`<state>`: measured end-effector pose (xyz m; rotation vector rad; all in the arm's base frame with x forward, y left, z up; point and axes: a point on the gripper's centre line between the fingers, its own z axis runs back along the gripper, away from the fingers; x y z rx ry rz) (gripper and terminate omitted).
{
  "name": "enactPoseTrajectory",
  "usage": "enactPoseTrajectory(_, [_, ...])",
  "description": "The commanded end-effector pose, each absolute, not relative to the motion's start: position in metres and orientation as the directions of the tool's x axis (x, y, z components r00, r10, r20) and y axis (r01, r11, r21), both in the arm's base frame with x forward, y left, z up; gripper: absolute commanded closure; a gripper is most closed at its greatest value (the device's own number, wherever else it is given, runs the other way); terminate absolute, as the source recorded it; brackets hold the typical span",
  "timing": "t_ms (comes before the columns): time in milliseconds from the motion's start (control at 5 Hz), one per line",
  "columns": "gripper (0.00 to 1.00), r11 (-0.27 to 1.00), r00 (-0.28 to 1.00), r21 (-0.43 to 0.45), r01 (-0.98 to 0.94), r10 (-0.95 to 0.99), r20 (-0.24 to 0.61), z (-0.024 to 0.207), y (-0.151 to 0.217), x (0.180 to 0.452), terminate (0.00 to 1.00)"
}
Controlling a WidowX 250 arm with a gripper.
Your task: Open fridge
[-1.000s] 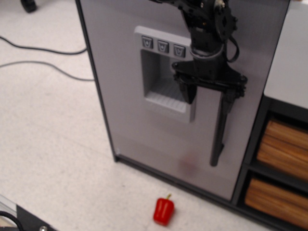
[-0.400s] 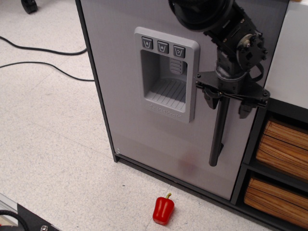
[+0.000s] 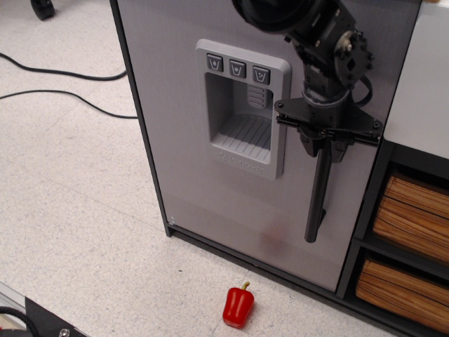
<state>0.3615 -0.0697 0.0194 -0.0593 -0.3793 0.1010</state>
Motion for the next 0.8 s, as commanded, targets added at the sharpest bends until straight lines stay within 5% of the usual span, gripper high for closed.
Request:
enactPoseTrajectory(0, [1.00,0.995,0.917,-0.077,-0.064,0.089,0.389,0.035,-0.067,0.342,0.00])
enactPoseTrajectory(200, [1.00,0.995,0.926,-0.081,-0.049,0.076,0.371,0.035,-0.061,0.324,0.00])
enactPoseTrajectory(400, [0.00,0.995,0.940,-0.084,-0.045,0.071,0.335,0.038,-0.052,0.311,0.00])
enactPoseTrajectory(600, [0.00,0.998,0.950,-0.061,-0.012,0.030,0.310,0.045,-0.039,0.290,0.00])
